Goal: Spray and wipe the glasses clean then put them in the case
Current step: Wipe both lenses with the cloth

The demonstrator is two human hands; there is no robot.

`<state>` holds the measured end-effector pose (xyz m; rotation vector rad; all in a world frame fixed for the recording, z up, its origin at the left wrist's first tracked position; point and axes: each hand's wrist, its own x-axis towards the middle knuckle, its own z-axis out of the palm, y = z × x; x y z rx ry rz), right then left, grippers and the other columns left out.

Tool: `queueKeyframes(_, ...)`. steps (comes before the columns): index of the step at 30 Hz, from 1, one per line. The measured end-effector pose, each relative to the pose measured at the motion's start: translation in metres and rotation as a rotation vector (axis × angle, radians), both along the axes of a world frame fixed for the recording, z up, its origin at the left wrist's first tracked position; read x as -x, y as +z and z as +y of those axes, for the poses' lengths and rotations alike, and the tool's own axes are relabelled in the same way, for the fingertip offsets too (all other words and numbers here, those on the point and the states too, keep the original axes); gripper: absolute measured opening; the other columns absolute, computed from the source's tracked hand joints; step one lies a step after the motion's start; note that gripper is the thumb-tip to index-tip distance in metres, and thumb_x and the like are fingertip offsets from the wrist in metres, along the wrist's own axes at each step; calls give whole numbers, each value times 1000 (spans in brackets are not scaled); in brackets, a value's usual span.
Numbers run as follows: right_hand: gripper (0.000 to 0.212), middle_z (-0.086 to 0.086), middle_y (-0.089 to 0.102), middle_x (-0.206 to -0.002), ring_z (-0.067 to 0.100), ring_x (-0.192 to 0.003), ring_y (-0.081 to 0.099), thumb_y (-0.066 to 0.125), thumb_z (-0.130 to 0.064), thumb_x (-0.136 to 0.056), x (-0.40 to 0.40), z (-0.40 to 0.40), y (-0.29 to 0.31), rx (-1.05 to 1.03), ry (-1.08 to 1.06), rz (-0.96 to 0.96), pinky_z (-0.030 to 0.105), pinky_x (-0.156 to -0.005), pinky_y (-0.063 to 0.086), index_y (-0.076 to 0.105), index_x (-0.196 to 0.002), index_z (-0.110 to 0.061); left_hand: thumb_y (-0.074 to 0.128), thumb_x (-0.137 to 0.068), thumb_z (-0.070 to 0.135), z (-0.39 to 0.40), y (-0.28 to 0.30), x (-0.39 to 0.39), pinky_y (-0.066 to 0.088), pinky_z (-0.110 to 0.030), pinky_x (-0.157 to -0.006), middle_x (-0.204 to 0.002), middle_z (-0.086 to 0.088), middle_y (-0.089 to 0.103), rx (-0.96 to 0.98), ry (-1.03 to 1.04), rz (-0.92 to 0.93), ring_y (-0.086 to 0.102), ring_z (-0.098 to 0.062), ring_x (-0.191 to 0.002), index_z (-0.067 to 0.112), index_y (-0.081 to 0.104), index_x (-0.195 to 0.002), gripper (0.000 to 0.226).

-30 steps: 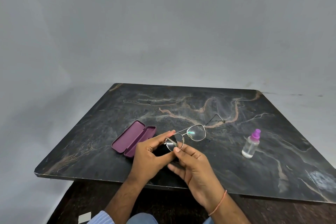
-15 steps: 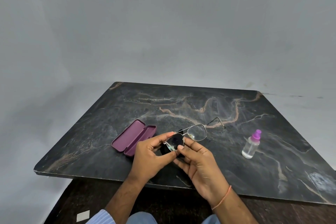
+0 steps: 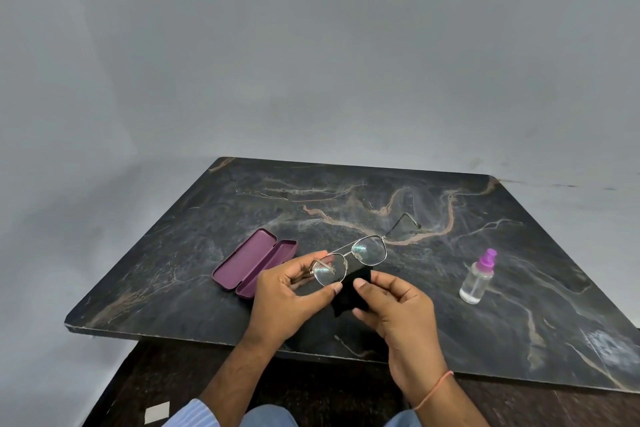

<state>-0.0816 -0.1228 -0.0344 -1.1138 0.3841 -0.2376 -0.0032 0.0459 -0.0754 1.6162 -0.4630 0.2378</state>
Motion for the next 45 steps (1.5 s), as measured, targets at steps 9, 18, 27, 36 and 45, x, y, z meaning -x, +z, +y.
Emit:
queueKeyframes(9,13,-22,67,-94,1,-86,67,79,-38,-90,-15,0,-1,1278,-208,-221,24,-73,56,82,-103,-36,97,-77,6,-2,4,3,63,-25,-101,-119,17,83,-83,18,-55,80,-6,-115,27,79,-128,58)
queueKeyframes(18,11,-11,57,-85,10,-74,62,73,-30,-91,-24,8,-9,1498,-115,-266,33,-55,54,79,-99,-34,94,-82,8,0,-1,-1,63,-25,-100,-121,16,83,-180,33,-94,79,-2,-115,22,80,-131,53)
queueKeyframes(27,15,-14,57,-88,7,-78,62,70,-32,-96,-27,-1,-28,1383,-1,-169,26,-67,52,81,-105,-34,89,-82,11,-5,-4,-5,58,-17,-103,-122,24,79,-394,-42,-86,73,11,-116,24,78,-135,56)
queueKeyframes(36,18,-11,55,-86,9,-80,61,66,-36,-97,-34,-6,-29,1386,90,-138,33,-70,54,80,-109,-35,86,-88,7,-8,-9,-12,52,-8,-105,-129,19,77,-479,-46,-22,64,27,-112,24,74,-140,57)
queueKeyframes(45,28,-12,64,-98,12,-97,62,58,-41,-96,-35,-19,-26,1562,136,-113,33,-72,55,80,-112,-37,92,-85,10,-8,-11,-16,52,-9,-106,-132,12,79,-468,-62,12,68,13,-121,26,74,-139,59)
